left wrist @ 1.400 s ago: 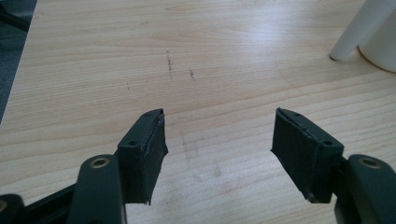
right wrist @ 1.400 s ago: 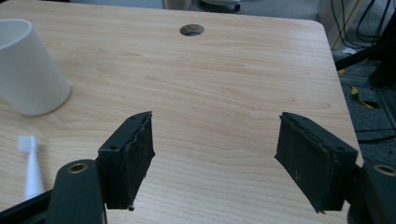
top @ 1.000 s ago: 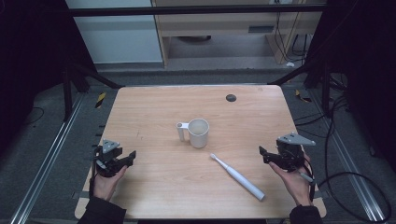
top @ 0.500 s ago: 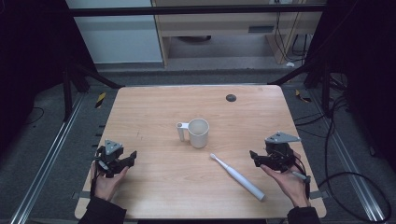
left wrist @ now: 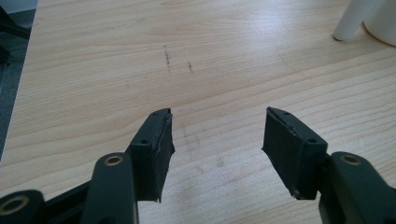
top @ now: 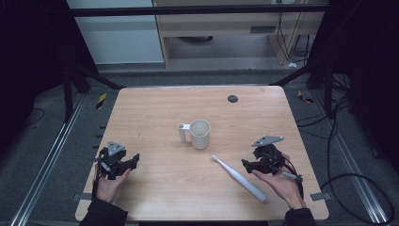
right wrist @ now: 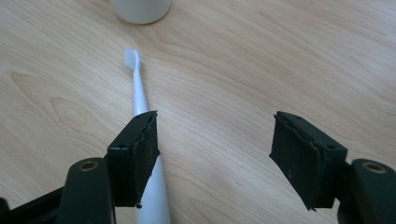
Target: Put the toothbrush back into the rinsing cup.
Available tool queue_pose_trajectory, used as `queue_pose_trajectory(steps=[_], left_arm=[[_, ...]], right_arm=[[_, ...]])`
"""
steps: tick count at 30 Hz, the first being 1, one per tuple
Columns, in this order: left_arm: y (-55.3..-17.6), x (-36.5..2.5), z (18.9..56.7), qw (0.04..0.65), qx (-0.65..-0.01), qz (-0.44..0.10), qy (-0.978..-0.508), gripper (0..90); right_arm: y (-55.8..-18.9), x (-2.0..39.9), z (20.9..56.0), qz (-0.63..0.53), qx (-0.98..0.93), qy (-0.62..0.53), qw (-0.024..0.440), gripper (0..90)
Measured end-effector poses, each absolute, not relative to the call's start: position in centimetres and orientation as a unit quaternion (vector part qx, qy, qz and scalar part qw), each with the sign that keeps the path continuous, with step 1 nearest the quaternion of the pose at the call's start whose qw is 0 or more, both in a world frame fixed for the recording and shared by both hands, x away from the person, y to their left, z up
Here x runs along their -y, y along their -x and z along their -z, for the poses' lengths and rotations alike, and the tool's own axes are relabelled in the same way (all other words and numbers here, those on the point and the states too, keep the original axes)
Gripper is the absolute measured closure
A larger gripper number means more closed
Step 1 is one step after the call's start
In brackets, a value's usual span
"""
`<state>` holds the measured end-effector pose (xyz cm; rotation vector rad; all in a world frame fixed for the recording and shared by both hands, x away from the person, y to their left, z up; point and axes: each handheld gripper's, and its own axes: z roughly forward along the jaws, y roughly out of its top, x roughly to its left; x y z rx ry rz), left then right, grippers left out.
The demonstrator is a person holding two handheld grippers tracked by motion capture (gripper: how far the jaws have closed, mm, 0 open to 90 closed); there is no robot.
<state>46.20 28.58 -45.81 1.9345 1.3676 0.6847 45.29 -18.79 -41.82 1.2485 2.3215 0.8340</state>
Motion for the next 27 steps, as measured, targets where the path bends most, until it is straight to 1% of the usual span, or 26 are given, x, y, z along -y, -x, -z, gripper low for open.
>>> queue_pose_trajectory(steps=[16, 27], left_arm=[[-46.2, -28.4, 45.8, 0.329, -0.521, -0.261, -0.744, 41.4], [-46.2, -28.5, 45.8, 0.323, -0.521, -0.259, -0.747, 41.3]], right_arm=[[-45.5, 16.7, 42.2, -0.284, -0.843, -0.427, 0.167, 34.2], [-46.1, 14.9, 43.1, -0.256, -0.863, -0.412, 0.140, 38.0]])
